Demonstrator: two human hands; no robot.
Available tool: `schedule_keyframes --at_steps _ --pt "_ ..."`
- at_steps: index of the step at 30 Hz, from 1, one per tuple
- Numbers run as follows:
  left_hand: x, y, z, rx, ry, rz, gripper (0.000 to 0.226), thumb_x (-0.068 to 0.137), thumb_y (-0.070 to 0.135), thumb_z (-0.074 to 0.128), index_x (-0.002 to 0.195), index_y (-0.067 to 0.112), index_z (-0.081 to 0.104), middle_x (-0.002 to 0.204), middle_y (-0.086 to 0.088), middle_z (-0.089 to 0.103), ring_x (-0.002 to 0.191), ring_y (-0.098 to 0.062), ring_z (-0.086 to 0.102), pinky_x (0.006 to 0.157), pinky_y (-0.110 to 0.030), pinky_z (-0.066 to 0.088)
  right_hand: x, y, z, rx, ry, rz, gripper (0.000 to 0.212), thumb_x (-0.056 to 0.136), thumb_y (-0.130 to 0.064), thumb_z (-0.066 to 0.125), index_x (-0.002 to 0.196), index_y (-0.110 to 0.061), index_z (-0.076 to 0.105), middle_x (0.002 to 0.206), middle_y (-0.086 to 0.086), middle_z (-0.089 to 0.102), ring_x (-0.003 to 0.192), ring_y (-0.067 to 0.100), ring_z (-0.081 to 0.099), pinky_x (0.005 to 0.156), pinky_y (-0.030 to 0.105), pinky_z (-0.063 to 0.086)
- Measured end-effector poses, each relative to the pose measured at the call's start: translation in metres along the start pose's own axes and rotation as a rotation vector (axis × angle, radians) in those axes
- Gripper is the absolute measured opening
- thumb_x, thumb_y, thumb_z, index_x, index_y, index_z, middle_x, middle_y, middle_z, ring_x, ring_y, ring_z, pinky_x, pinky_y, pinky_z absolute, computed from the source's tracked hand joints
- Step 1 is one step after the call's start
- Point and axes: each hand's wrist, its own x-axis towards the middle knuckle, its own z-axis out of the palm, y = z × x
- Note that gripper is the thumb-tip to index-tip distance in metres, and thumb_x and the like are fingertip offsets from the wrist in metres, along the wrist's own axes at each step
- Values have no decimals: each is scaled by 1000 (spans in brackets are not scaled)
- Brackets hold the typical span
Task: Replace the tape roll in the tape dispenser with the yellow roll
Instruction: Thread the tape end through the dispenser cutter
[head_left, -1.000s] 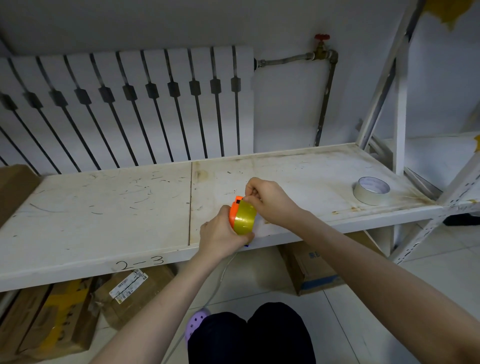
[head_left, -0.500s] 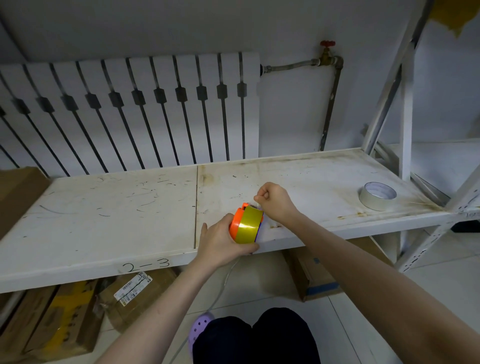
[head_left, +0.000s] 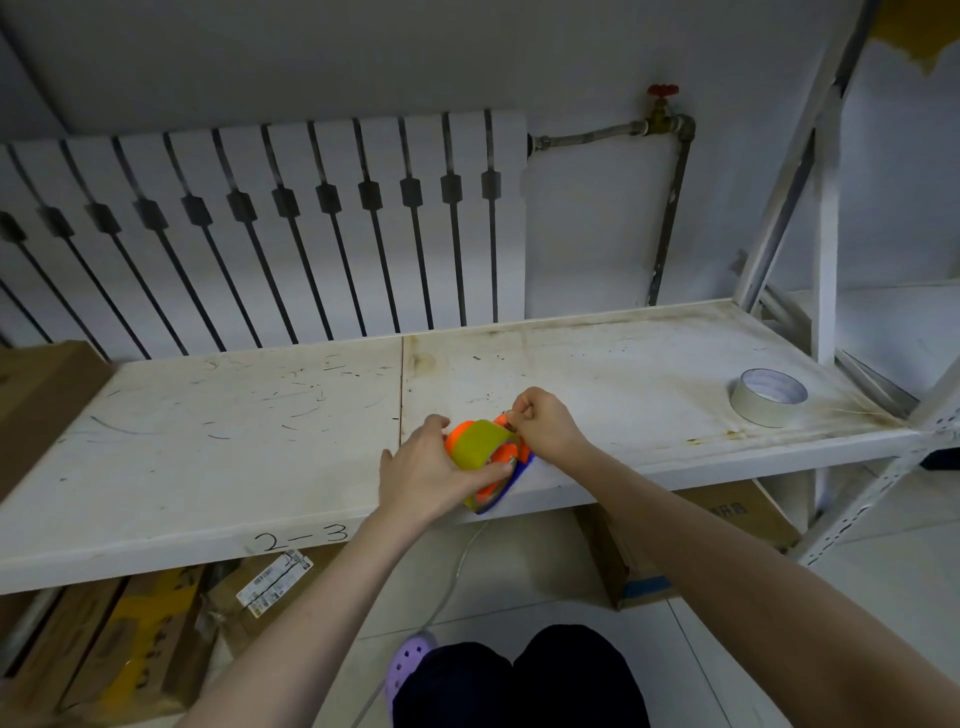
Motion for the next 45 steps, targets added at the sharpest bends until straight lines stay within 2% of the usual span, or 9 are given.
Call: schedule_keyframes --at_steps 2,6,12,18,23,27,31,35,45 --pt "1 15 4 61 90 40 83 61 75 60 124 23 52 118 3 64 108 -21 61 95 -43 47 -2 -1 -1 -22 -21 -28 8 90 -9 50 82 -12 48 70 -6 47 66 7 45 55 20 35" --pt "7 26 2 124 137 125 47 72 65 58 99 27 66 95 6 71 91 -18 64 84 -36 50 -7 3 -6 -28 39 -51 8 91 -9 47 84 -12 48 73 -6 48 72 12 48 58 20 39" --pt "11 32 -3 141 62 154 41 70 56 68 95 23 68 90 4 70 79 -15 58 76 -30 45 -18 -26 -29 -81 140 -242 9 92 -9 48 84 -13 51 69 -9 48 62 6 46 59 20 38" --pt "17 39 -9 244 21 120 37 67 53 67 90 24 63 78 7 58 89 -22 62 76 -32 36 -40 -79 -46 -262 98 -503 8 91 -10 50 86 -8 56 80 0 55 71 15 49 62 25 37" --pt "18 35 -12 225 -28 97 43 65 59 63 93 27 61 80 7 58 92 -21 62 82 -37 44 -55 -96 -46 -230 102 -619 7 90 -9 52 85 -9 57 74 -6 51 67 8 46 59 15 36" --pt "14 24 -16 137 -9 106 56 61 64 69 107 33 63 104 5 69 100 -22 62 87 -37 48 -41 -86 -57 -131 154 -473 6 89 -13 55 84 -12 58 74 1 58 65 10 50 62 23 43" --pt "7 7 -15 46 9 112 70 57 66 72 117 33 60 114 8 67 107 -19 61 90 -34 48 -19 -58 -63 -61 174 -242 11 88 -10 56 78 -14 55 66 -3 51 62 10 47 61 22 40" --pt "6 -7 -18 3 -52 148 60 59 63 74 109 32 61 105 9 67 99 -17 61 88 -36 50 -6 -33 -61 -2 156 -96 15 88 -9 56 74 -13 54 65 -7 48 67 8 49 70 23 41" --pt "34 -21 -41 -178 -121 151 55 38 66 74 86 42 62 97 12 68 96 -15 62 83 -46 54 9 20 -37 201 132 229 25 85 -3 58 60 -7 55 60 8 54 56 17 52 62 32 50"
